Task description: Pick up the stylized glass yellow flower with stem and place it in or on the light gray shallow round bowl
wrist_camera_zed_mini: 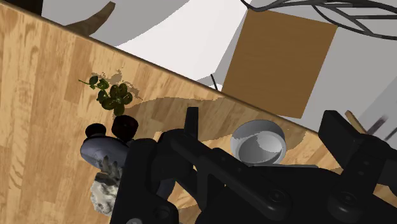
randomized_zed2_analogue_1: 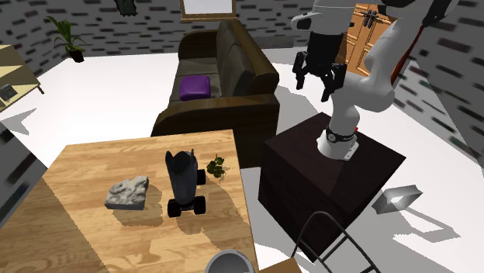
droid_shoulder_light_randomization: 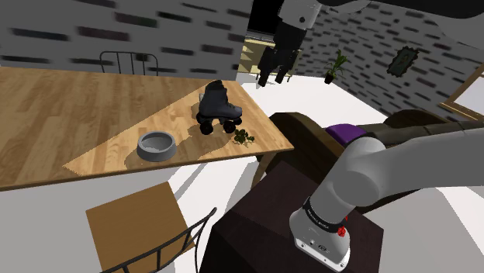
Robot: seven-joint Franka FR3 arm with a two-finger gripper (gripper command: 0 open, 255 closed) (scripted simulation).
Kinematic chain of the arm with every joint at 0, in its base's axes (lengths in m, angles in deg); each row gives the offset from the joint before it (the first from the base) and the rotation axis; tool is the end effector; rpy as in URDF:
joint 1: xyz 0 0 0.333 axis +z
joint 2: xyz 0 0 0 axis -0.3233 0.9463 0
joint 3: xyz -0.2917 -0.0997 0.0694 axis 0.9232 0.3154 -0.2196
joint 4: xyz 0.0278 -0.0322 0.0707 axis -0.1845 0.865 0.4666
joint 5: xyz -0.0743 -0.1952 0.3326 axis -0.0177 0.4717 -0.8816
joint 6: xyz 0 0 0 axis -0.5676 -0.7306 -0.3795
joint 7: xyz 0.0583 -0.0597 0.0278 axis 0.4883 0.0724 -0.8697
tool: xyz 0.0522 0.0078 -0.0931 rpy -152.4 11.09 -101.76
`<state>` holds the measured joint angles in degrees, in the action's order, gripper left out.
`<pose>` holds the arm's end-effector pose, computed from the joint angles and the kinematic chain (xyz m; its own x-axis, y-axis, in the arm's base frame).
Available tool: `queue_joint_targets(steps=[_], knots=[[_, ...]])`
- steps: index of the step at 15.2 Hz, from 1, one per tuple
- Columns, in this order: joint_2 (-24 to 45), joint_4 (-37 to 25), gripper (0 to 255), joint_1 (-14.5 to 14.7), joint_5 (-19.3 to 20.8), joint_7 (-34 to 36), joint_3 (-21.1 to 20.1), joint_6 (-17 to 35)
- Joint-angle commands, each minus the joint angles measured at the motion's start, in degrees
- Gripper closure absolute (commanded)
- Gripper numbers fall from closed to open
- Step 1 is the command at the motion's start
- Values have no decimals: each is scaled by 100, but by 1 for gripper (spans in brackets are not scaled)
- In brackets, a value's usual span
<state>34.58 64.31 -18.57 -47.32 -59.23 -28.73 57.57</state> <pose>0.3261 0.0064 0.5837 0.9975 -0.0562 0.0436 -0.0546 -0.9978 -0.0374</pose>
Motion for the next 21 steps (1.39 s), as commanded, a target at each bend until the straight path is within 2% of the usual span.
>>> queue_joint_targets(steps=[1,11,21], knots=[[0,0,0,0,0,0,0,0],[1005,723,0,-210,524,-1126,741,1469],[2776,682,0,-374,781,-2241,1446,2990]])
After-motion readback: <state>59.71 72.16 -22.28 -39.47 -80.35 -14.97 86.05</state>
